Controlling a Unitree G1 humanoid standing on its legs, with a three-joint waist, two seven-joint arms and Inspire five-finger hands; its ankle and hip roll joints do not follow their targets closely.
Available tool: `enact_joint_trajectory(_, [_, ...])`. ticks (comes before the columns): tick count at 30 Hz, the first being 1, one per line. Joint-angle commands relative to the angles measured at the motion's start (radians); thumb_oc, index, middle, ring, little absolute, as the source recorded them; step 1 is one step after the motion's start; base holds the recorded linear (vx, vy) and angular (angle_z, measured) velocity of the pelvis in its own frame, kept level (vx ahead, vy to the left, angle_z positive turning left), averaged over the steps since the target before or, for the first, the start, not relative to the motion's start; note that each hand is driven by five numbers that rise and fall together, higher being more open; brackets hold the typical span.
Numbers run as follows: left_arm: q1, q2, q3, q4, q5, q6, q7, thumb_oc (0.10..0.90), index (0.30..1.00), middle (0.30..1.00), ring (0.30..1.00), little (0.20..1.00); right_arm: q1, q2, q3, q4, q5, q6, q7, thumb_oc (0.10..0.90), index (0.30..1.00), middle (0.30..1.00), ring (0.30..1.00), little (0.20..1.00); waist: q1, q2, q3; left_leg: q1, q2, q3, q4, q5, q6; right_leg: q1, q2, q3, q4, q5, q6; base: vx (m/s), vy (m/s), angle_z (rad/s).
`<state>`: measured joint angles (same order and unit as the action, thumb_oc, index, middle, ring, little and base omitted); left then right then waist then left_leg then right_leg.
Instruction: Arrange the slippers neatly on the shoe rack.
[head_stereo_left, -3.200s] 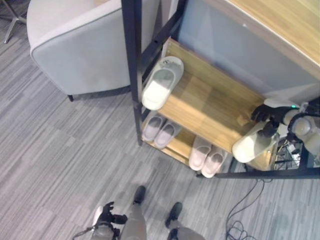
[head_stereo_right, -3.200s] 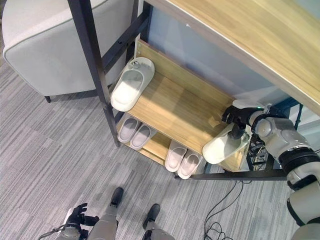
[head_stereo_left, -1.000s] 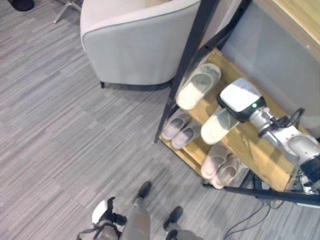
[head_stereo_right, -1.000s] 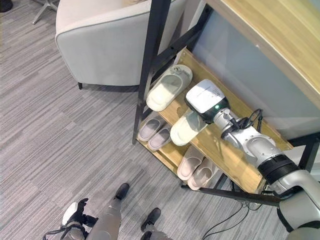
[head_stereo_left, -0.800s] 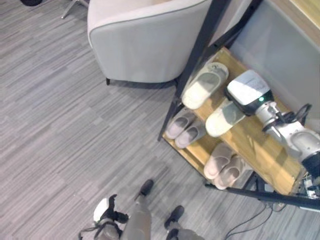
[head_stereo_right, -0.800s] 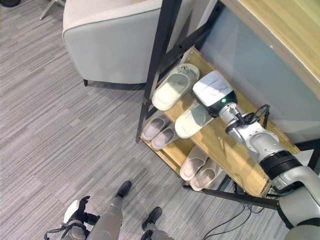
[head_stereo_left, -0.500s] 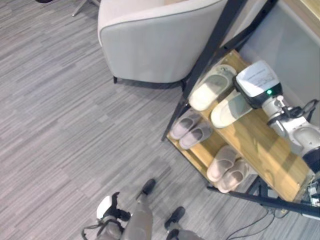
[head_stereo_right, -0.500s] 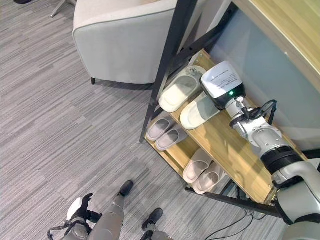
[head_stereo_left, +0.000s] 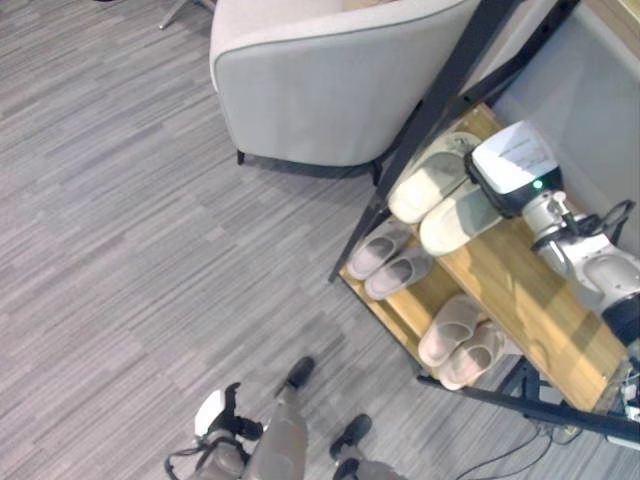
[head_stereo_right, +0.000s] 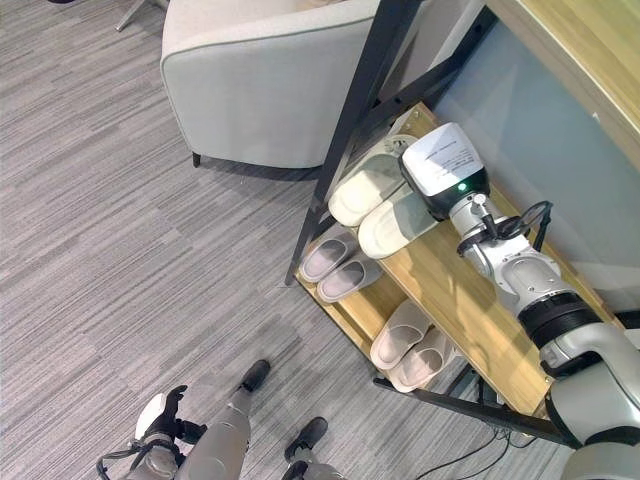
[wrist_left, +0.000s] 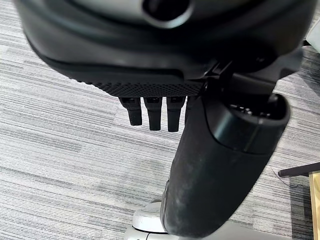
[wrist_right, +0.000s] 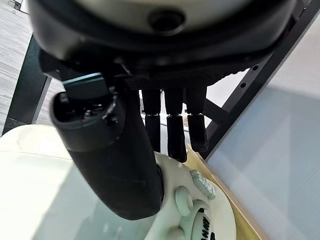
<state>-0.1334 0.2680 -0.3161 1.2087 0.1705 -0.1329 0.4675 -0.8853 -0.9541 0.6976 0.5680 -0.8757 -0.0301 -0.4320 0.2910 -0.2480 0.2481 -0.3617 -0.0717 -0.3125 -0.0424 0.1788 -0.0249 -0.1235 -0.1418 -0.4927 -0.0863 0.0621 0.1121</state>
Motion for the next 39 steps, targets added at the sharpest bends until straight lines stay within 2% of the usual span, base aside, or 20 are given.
enact_joint_trajectory(1, [0.012, -0.010, 0.011, 0.033, 0.002, -0.031, 0.024, 0.800, 0.900, 0.900, 0.900, 0.900, -0.127, 0.013, -0.043, 0.041, 0.078, 0.058, -0.045, 0.800, 0.900, 0.900, 0.900, 0.900, -0.001, -0.002, -0.047, 0.121, -0.005, 0.083, -0.045, -0.142, 0.022, 0.000, -0.042, 0.089, 0.023, 0.019, 0.054, 0.00, 0.000, 0.00])
enact_joint_trajectory(15, [0.031, -0.013, 0.023, 0.022, -0.001, -0.029, 0.035, 0.800, 0.900, 0.900, 0.900, 0.900, -0.068, 0.061, -0.099, 0.080, 0.143, 0.052, -0.038, 0.800, 0.900, 0.900, 0.900, 0.900, -0.009, 0.005, -0.055, 0.139, -0.005, 0.081, -0.045, -0.148, 0.026, 0.011, -0.046, 0.086, 0.031, 0.013, 0.051, 0.00, 0.000, 0.00])
enact_joint_trajectory(21, [0.033, -0.022, 0.012, 0.023, 0.004, -0.031, 0.032, 0.800, 0.900, 0.900, 0.900, 0.900, -0.011, 0.094, -0.211, 0.042, 0.229, 0.033, -0.103, 0.800, 0.900, 0.900, 0.900, 0.900, -0.014, 0.015, -0.055, 0.138, -0.007, 0.081, -0.045, -0.145, 0.029, 0.009, -0.048, 0.085, 0.030, 0.016, 0.051, 0.00, 0.000, 0.00])
enact_joint_trajectory(28, [0.045, -0.031, 0.007, 0.017, 0.007, -0.034, 0.027, 0.800, 0.900, 0.900, 0.900, 0.900, 0.074, 0.142, -0.352, -0.073, 0.364, -0.024, -0.153, 0.800, 0.900, 0.900, 0.900, 0.900, -0.018, 0.027, -0.060, 0.152, -0.005, 0.087, -0.045, -0.155, 0.031, 0.016, -0.047, 0.088, 0.036, 0.008, 0.049, 0.00, 0.000, 0.00])
enact_joint_trajectory(35, [0.055, -0.034, 0.016, 0.019, 0.007, -0.033, 0.021, 0.800, 0.900, 0.900, 0.900, 0.900, 0.137, 0.149, -0.400, -0.141, 0.403, -0.066, -0.144, 0.800, 0.900, 0.900, 0.900, 0.900, -0.024, 0.028, -0.068, 0.154, -0.008, 0.085, -0.045, -0.153, 0.033, 0.016, -0.050, 0.084, 0.035, 0.010, 0.050, 0.00, 0.000, 0.00])
enact_joint_trajectory(39, [0.064, -0.037, 0.016, 0.011, 0.005, -0.033, 0.025, 0.800, 0.900, 0.900, 0.900, 0.900, 0.198, 0.196, -0.466, -0.194, 0.486, -0.100, -0.152, 0.800, 0.900, 0.900, 0.900, 0.900, -0.025, 0.031, -0.071, 0.162, -0.009, 0.085, -0.045, -0.156, 0.035, 0.022, -0.051, 0.084, 0.038, 0.008, 0.049, 0.00, 0.000, 0.00])
